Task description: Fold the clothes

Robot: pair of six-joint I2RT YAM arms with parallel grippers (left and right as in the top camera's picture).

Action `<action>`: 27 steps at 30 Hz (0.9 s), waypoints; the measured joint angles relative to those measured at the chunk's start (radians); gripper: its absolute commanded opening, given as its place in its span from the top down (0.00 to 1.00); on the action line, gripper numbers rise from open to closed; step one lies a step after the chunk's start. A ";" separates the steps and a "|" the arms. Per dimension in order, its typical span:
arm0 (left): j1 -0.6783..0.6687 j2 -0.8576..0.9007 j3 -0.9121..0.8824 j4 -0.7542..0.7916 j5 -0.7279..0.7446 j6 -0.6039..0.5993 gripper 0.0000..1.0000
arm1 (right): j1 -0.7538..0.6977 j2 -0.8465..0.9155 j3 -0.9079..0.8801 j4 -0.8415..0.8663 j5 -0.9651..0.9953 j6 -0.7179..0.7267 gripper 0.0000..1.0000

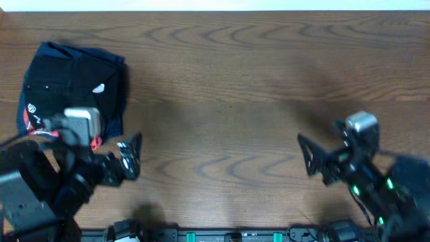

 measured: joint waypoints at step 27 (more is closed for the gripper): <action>-0.048 0.023 0.000 -0.031 -0.023 0.019 0.02 | 0.000 -0.197 -0.013 -0.410 0.026 -0.006 0.01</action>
